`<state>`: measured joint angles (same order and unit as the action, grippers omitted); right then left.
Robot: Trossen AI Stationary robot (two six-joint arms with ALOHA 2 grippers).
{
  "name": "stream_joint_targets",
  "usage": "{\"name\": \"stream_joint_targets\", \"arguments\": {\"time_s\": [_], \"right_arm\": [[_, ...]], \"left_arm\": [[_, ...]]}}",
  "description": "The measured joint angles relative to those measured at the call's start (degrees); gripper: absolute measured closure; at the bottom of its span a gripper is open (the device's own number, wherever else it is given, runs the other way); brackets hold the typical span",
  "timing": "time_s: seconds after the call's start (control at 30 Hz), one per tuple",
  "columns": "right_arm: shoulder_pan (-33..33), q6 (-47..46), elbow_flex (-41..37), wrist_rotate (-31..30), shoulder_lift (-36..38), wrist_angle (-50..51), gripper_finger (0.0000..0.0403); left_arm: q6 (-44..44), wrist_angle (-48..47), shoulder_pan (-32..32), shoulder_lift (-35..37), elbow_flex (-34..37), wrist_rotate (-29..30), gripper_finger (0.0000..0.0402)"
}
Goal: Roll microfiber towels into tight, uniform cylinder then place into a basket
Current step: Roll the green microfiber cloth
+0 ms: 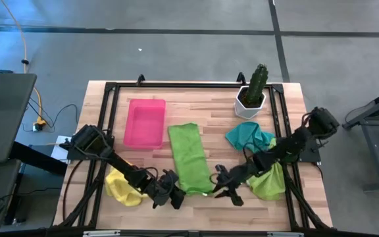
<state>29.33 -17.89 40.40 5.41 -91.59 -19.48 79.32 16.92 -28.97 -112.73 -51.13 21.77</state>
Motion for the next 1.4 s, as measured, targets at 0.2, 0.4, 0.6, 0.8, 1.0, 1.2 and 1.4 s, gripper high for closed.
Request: {"name": "stream_joint_targets", "arguments": {"time_s": [0.2, 0.4, 0.6, 0.8, 1.0, 1.2, 1.4], "right_arm": [[2.86, 2.74, 0.02, -1.75, -4.03, -6.06, 0.0300], [2.79, 1.40, 0.02, -1.85, -8.07, -8.89, 0.0300], [2.42, 0.19, 0.02, -0.81, -11.18, -10.60, 0.0300], [2.23, 0.40, 0.02, -0.35, -12.31, -12.36, 0.0300], [1.51, 0.37, 0.02, -0.43, -13.68, -12.23, 0.0300], [-0.70, 2.21, 0.02, -4.81, -14.46, -11.65, 0.0300], [-2.91, 4.45, 0.04, -6.51, -14.49, -11.66, 0.0300]], "left_arm": [[1.19, -1.12, 1.15, 0.05, -0.09, -2.75, 0.0398], [3.01, -1.77, 1.22, 0.09, -0.11, -2.45, 0.0398], [3.09, -1.79, 1.22, 0.09, -0.11, -2.20, 0.0398], [3.41, -1.79, 1.62, 0.09, -0.11, -2.16, 0.0398], [3.41, -1.77, 1.64, 0.11, -0.11, -2.22, 0.0398], [3.01, -1.70, 1.47, 0.10, -0.11, -2.18, 0.0398], [3.01, -1.70, 1.46, 0.11, -0.11, -2.18, 0.0398]]}}
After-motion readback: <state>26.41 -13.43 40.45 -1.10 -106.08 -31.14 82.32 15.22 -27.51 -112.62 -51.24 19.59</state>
